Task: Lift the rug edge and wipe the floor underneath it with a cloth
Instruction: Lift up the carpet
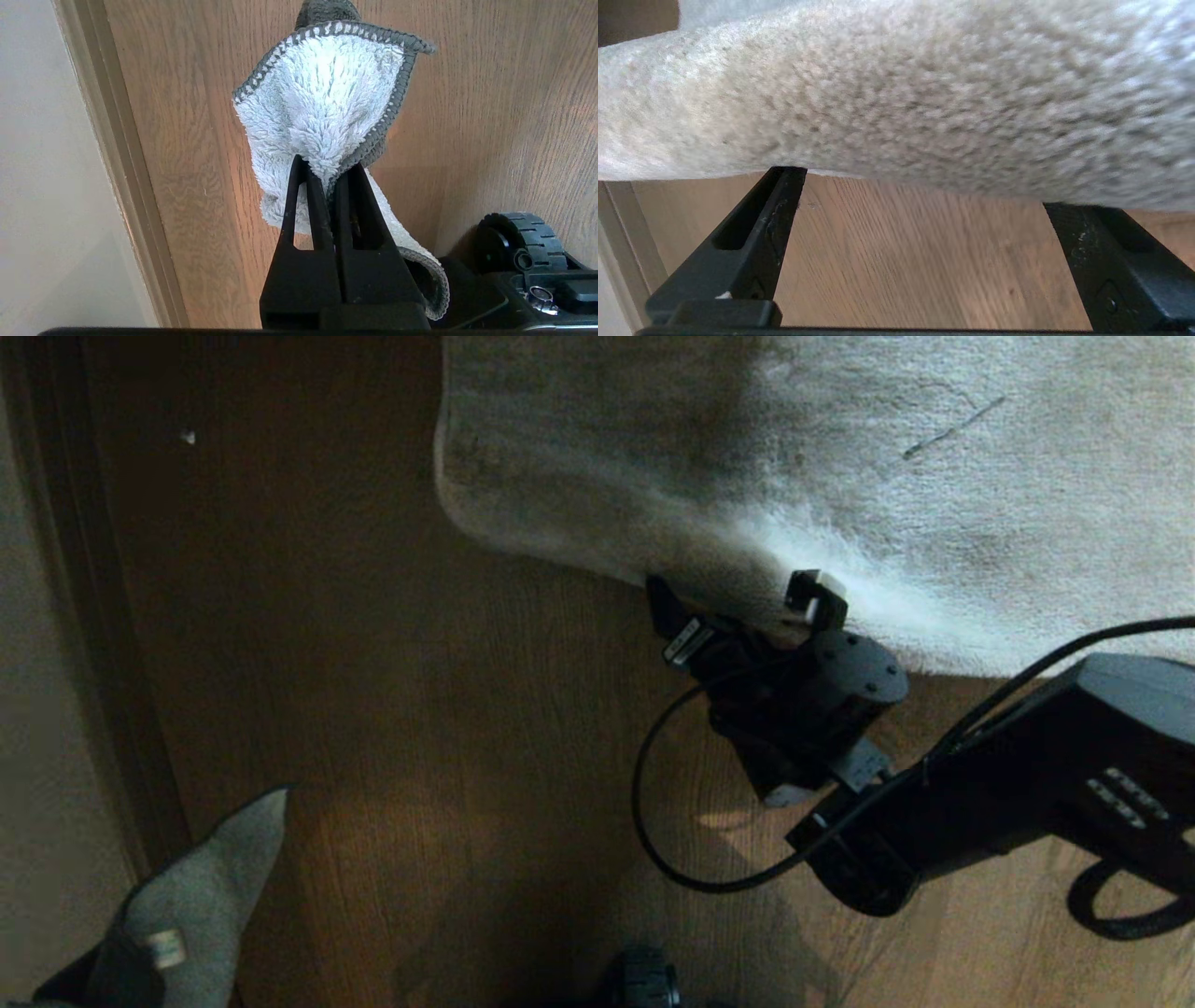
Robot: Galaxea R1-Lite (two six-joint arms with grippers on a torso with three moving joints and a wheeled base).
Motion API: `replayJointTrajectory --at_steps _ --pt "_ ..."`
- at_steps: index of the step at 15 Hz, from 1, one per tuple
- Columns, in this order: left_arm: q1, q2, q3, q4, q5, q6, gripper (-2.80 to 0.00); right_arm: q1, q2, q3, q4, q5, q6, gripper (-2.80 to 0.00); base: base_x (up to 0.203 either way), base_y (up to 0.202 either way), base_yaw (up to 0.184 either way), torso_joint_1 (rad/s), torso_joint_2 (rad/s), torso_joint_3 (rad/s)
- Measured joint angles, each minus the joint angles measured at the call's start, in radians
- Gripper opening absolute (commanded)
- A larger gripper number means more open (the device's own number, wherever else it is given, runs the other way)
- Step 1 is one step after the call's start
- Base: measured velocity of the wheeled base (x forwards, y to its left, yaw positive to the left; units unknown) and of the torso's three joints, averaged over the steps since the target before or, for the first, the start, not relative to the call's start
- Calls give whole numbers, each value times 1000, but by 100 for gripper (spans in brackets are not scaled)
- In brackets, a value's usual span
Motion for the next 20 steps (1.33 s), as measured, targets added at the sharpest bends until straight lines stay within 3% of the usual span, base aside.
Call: replayJointTrajectory --at_steps 4,12,20 --pt "0 0 0 0 0 0 -280 -10 -51 34 0 4 -15 0 0 0 0 0 0 0" --pt "0 0 0 0 0 0 -280 -62 -128 234 0 2 -68 0 0 0 0 0 0 0" --pt "0 0 0 0 0 1 -280 -123 -152 283 1 -5 -65 0 0 0 0 0 0 0"
